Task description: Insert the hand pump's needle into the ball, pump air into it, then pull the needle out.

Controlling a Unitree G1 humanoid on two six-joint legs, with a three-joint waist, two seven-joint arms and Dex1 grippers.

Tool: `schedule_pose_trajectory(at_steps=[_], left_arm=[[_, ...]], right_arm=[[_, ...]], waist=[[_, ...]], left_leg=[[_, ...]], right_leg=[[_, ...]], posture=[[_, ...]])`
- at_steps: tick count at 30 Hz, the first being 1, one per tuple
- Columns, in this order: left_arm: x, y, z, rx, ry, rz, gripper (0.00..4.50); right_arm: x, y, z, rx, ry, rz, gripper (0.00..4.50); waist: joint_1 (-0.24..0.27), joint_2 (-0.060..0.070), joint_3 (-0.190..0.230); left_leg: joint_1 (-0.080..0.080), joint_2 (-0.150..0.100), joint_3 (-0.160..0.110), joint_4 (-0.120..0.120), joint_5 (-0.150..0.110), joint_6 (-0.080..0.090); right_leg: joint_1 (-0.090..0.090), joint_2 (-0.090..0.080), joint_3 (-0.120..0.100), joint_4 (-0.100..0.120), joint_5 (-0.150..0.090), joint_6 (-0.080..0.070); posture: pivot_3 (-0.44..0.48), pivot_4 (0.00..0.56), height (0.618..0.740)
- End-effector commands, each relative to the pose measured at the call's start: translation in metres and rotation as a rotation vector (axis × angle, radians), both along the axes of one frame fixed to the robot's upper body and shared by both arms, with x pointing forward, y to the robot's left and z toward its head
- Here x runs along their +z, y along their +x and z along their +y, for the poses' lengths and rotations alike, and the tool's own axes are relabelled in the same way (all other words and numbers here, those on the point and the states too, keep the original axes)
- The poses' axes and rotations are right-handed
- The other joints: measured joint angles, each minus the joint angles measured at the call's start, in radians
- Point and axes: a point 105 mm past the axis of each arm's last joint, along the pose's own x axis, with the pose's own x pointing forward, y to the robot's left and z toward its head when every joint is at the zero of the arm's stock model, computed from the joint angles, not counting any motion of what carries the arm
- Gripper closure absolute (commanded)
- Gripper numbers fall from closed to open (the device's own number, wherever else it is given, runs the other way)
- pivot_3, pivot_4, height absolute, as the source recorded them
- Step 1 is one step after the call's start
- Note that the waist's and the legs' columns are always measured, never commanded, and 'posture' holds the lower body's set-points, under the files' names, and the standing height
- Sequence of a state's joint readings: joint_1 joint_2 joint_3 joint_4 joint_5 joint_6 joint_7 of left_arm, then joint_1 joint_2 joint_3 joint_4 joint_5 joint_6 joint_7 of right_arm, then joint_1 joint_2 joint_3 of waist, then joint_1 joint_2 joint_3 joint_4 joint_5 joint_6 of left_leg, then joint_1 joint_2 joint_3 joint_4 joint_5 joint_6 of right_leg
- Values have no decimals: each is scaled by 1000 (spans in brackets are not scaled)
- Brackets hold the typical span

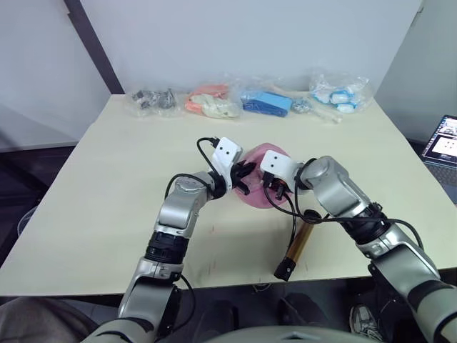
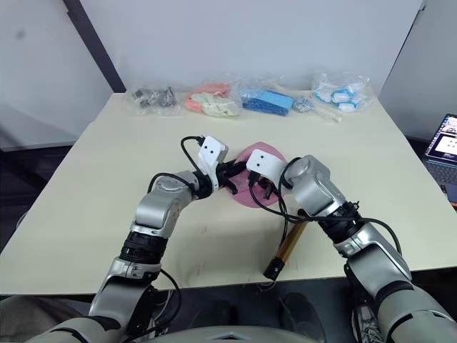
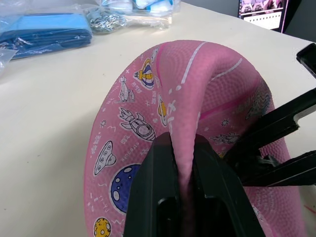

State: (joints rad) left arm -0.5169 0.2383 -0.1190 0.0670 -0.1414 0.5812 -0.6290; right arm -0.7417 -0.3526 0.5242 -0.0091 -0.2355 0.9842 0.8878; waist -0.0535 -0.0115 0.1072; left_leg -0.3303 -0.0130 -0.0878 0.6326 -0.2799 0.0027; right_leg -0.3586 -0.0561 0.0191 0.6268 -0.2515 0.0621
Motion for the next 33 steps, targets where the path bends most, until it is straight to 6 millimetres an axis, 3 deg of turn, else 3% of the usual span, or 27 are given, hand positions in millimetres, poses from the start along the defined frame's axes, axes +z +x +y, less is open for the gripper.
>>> schedule_pose_trajectory(at_steps=[1,6,20,30,31,33], left_arm=[[-32,-11,-11,-59,36,117,4500],[-31,-10,-12,-72,49,106,4500],[-30,-7,-7,-73,74,82,4500],[-28,-6,-7,-81,80,72,4500],[-28,-6,-7,-81,79,71,4500],[-28,-6,-8,-81,79,70,4500]], right_arm=[[-13,-15,-2,-22,9,88,4139],[6,-25,-4,-28,49,62,4139],[37,-33,-27,-68,150,-46,4139],[42,-36,-33,-61,200,-91,4139],[42,-36,-34,-62,201,-90,3136],[42,-36,-38,-66,202,-98,2589]], waist=[[10,7,8],[23,9,11],[44,8,28],[44,6,34],[44,6,35],[44,6,35]], left_leg=[[-1,-1,0,0,0,0],[-19,-2,-4,1,3,-4],[-34,-12,-13,1,6,-8],[-37,-17,-17,2,6,-7],[-37,-17,-17,2,6,-8],[-37,-17,-18,2,6,-8]], right_leg=[[-1,-1,0,0,0,0],[-18,0,-3,0,1,0],[-26,-9,-11,-1,3,-4],[-26,-13,-16,-1,2,-3],[-26,-13,-16,-1,2,-3],[-26,-13,-16,-1,1,-1]], posture=[[0,150,736],[0,150,736],[0,150,736],[0,150,736],[0,150,736],[0,150,736]])
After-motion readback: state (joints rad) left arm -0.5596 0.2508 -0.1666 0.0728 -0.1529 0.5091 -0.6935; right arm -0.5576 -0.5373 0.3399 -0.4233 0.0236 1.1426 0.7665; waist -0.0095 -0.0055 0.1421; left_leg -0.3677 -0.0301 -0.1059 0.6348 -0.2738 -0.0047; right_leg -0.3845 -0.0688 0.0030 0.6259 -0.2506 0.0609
